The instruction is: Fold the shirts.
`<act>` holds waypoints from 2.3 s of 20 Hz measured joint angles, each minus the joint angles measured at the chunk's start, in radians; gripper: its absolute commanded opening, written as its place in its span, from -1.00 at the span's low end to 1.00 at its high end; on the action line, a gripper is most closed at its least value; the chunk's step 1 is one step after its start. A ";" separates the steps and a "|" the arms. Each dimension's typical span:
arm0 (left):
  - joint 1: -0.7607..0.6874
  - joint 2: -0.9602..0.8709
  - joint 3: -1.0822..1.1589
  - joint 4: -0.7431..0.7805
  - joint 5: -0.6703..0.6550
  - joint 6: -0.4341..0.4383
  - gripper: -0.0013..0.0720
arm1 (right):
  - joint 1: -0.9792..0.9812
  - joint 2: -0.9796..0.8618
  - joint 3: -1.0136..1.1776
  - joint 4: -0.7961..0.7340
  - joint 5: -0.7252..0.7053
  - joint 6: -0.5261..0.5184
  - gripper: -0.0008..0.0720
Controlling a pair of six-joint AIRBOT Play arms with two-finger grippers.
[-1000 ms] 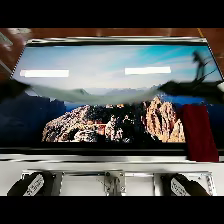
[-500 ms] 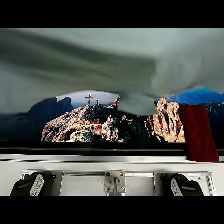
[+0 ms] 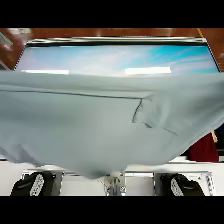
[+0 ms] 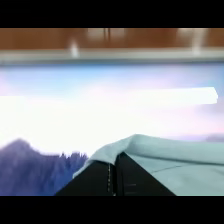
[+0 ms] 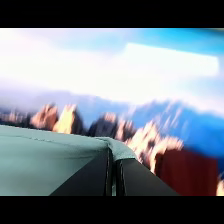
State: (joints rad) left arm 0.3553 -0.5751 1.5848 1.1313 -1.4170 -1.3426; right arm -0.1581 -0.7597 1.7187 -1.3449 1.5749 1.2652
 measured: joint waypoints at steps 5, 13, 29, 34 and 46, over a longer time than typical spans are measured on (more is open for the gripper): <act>-0.002 -0.164 -0.289 0.006 0.057 0.019 -0.87 | 0.005 -0.274 -0.167 0.013 -0.089 0.014 -0.83; -0.074 -0.647 -0.399 -0.071 0.414 0.026 -0.87 | 0.160 -0.739 -0.246 0.050 -0.699 0.040 -0.83; -0.125 -0.972 -0.389 -0.022 0.529 0.179 -0.87 | 0.182 -0.934 -0.252 0.028 -0.624 0.210 -0.83; -0.134 -0.991 -0.373 0.119 0.361 0.142 -0.87 | 0.171 -0.937 -0.279 0.010 -0.417 0.233 -0.83; -0.009 -0.882 -0.340 0.180 0.029 0.045 0.85 | 0.046 -0.729 -0.337 -0.093 -0.203 0.255 0.91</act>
State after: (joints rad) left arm 0.3466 -1.4570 1.2449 1.3117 -1.3880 -1.2972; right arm -0.1120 -1.4883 1.3815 -1.4380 1.3724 1.5200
